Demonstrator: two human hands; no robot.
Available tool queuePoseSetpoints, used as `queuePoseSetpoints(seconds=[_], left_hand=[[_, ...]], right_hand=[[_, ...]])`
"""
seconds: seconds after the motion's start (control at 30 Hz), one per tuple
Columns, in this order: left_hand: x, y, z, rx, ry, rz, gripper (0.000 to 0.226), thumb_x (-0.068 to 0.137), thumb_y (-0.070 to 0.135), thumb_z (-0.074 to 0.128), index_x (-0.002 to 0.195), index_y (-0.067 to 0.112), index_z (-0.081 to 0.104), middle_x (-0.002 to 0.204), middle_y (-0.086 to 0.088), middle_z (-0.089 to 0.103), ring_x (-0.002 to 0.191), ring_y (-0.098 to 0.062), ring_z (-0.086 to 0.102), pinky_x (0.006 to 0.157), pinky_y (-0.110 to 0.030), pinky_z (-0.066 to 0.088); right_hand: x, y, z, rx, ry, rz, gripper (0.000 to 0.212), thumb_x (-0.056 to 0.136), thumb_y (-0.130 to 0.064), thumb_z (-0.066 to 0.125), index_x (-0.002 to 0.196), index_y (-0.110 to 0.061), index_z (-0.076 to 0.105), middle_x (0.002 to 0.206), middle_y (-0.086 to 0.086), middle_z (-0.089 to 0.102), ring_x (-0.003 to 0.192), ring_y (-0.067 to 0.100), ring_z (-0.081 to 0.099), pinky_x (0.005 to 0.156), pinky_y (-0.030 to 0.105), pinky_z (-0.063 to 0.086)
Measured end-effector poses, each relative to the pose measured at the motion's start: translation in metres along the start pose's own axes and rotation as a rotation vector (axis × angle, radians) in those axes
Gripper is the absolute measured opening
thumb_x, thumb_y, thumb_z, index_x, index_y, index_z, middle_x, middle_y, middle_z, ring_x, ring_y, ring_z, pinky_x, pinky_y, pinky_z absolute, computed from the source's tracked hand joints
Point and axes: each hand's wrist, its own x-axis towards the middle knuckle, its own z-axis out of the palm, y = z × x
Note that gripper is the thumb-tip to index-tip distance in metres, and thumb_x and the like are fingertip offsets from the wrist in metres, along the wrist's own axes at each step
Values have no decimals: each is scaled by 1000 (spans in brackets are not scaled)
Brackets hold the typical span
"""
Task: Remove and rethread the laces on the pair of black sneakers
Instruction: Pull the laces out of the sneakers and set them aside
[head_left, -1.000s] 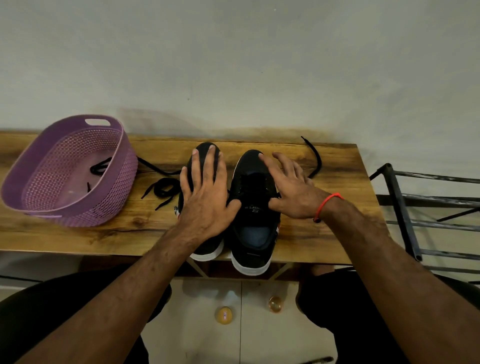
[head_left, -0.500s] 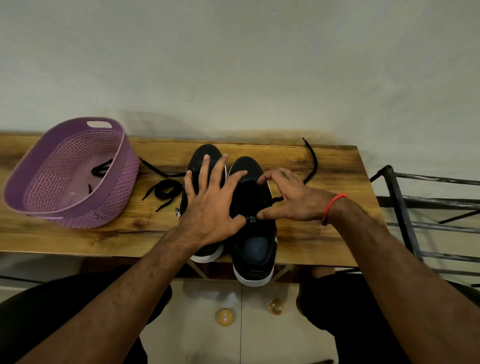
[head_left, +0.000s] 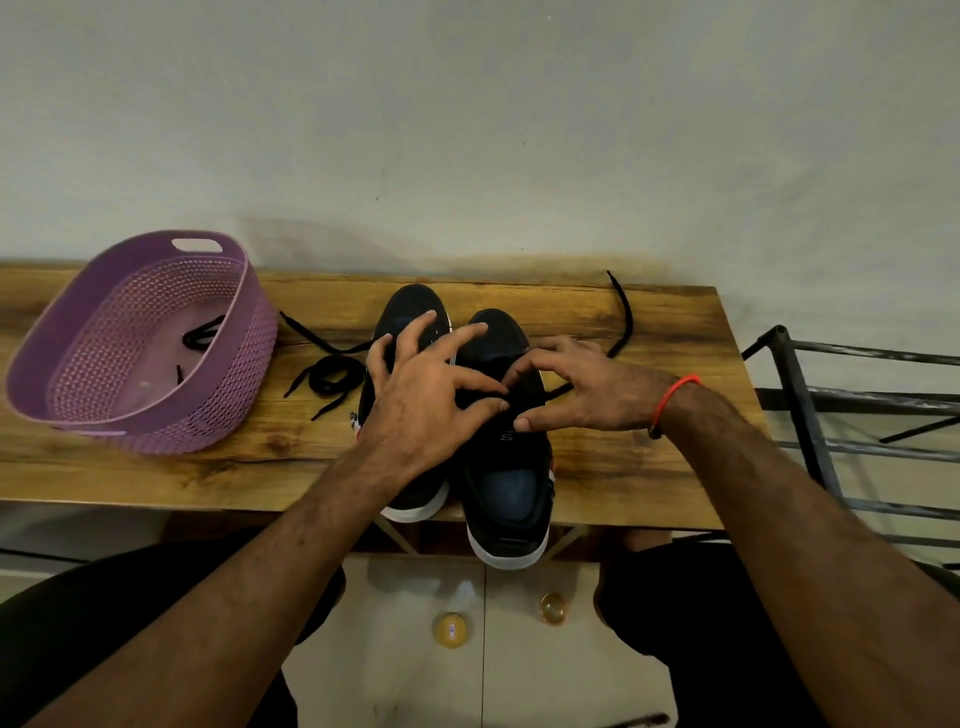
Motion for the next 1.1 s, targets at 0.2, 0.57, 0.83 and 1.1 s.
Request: queuePoseSetpoints(seconds=[0.2,0.57,0.83,1.1], left_hand=[[10,-10,-10,-181,-41,-141,16,85,49,73,99,55,70,151,26,44,152,-19,12,116,-50,6],[1,-2,0,-42,26,-18,29,75,35,65,101,45,69,157,15,36,154,-25,3,118,-64,0],[2,2,1,69,-50,29,23,87,61,63,98,45,74,159,19,32,152,-26,4,116,-62,8],[14,-23,-16,-136,331,-349,21,99,41,56,108,27,68,146,12,48,139,-24,31,109,-52,24]], right_hand=[[2,4,-1,37,-19,7,45,82,-53,72,120,-56,48,152,-4,29,144,27,17,117,59,22],[4,6,0,38,-11,18,49,81,-54,72,123,-52,48,150,-3,31,143,26,21,116,57,24],[5,4,2,25,-17,21,47,81,-54,72,121,-51,47,150,-3,31,143,27,21,115,61,25],[1,1,0,18,8,35,46,85,-45,72,125,-45,49,155,0,25,147,29,12,118,59,17]])
